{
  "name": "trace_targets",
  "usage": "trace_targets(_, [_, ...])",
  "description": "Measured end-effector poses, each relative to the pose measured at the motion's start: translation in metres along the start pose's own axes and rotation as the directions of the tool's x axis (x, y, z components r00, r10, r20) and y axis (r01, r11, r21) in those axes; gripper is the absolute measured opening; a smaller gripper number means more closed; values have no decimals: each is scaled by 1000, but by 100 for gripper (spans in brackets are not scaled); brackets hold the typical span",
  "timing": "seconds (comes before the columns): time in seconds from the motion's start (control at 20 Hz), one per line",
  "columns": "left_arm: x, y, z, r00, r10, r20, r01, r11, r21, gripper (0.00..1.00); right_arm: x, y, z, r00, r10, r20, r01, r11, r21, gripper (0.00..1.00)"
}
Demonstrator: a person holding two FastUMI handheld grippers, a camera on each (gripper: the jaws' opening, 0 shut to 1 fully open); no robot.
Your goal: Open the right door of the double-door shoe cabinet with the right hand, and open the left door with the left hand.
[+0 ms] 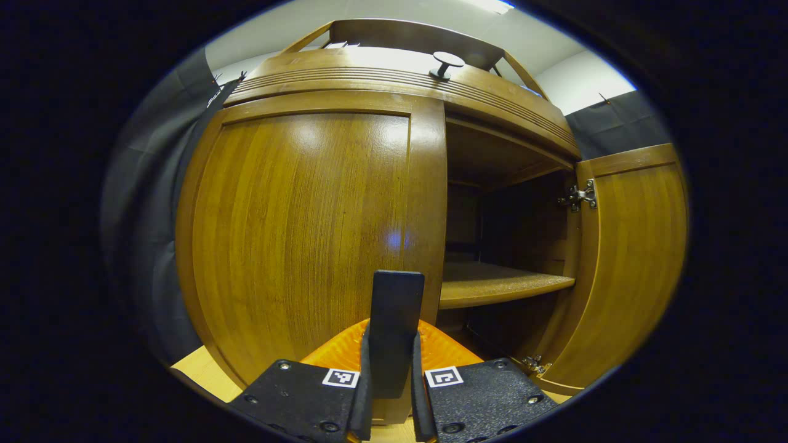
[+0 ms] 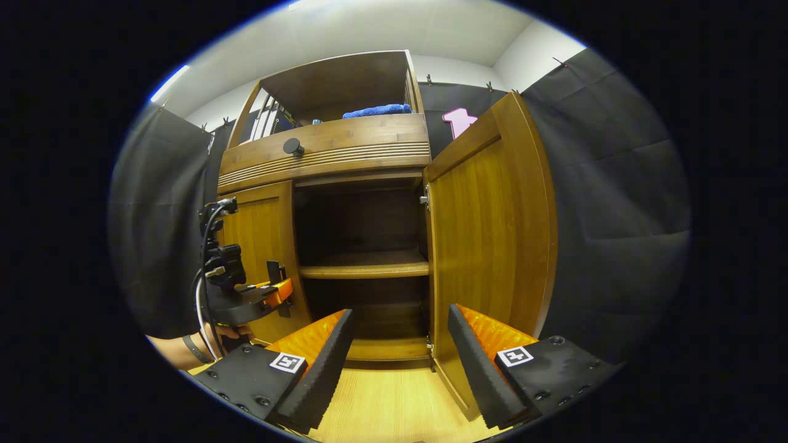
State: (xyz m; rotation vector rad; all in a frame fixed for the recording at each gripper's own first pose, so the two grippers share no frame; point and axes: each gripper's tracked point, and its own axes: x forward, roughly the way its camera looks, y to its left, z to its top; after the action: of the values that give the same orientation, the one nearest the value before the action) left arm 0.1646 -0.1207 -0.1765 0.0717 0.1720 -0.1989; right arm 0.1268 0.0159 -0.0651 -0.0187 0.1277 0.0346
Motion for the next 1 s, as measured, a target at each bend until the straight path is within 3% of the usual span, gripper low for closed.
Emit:
trace_targets(0.2, [-32, 5, 4, 998, 6, -57, -5, 1000, 26, 28, 4, 1, 0, 1000, 9, 7, -9, 1000, 2, 89])
trace_targets(0.35, [-62, 15, 7, 996, 22, -81, -21, 1000, 17, 28, 7, 5, -1, 1000, 19, 10, -19, 1000, 3, 100])
trace_targets(0.55, [-102, 31, 7, 995, 48, -92, -45, 999, 29, 24, 1, 8, 3, 999, 26, 26, -25, 1000, -8, 98])
trace_targets(0.8, [-153, 70, 13, 986, 139, -95, -137, 990, 27, 27, 8, 18, -2, 998, 56, 13, -56, 998, -6, 98])
trace_targets(0.9, [-169, 89, 15, 979, 183, -85, -180, 983, 44, 24, 10, 24, -4, 997, 75, 5, -75, 997, 8, 89])
trace_targets(1.0, [-183, 105, 18, 971, 229, -70, -226, 973, 51, 21, 12, 30, -5, 996, 87, 6, -87, 996, 19, 89])
